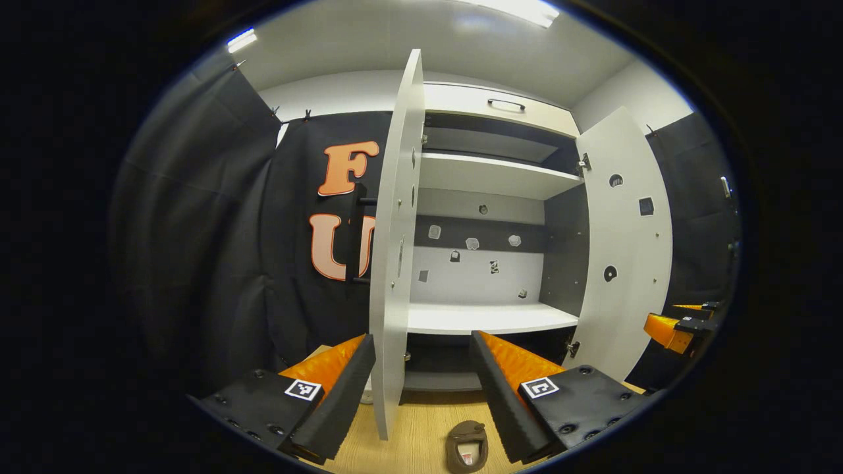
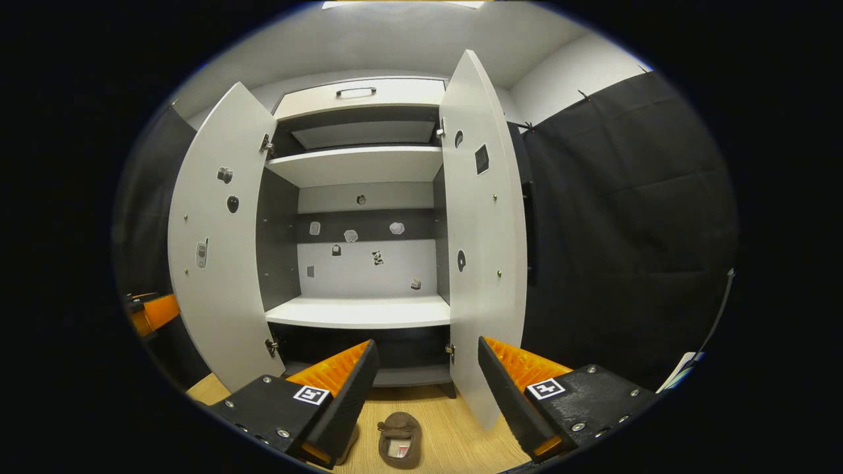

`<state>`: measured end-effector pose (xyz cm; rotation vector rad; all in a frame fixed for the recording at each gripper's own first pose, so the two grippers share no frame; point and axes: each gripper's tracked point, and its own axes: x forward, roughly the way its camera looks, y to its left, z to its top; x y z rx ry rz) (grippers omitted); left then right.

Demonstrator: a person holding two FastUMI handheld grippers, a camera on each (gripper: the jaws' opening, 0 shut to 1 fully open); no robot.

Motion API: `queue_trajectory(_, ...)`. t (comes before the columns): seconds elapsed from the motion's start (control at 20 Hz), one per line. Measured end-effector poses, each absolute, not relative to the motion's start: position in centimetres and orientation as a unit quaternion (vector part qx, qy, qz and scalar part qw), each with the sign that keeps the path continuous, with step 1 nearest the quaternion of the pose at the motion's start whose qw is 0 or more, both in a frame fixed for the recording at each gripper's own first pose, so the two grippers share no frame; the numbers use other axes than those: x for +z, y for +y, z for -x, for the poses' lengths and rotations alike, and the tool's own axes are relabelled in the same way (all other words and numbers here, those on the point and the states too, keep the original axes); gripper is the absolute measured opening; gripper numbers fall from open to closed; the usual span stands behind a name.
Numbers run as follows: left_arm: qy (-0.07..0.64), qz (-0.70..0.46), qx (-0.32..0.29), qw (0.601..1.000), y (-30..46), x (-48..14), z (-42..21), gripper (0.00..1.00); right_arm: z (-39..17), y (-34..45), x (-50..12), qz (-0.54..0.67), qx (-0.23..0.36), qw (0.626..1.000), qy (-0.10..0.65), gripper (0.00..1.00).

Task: Grab one shoe with the right hand and put it into the shoe cabinet, grab the other shoe with the left hand and put it into the shoe cabinet; then close the right door with the right hand and the left door with the left hand.

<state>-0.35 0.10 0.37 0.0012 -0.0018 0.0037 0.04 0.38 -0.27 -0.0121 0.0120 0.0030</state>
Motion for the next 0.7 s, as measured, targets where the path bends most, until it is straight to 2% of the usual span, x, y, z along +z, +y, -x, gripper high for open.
queue_trajectory(0.35,-0.001,-0.004,0.000,1.000,-0.1,0.4,0.5,0.94,-0.8,0.7,-4.1,0.012,0.008,0.999,0.042,0.93)
queue_trajectory(0.7,0.000,-0.006,0.000,1.000,-0.2,0.3,0.5,0.94,-2.8,2.0,-13.3,0.002,0.026,0.991,0.132,0.94)
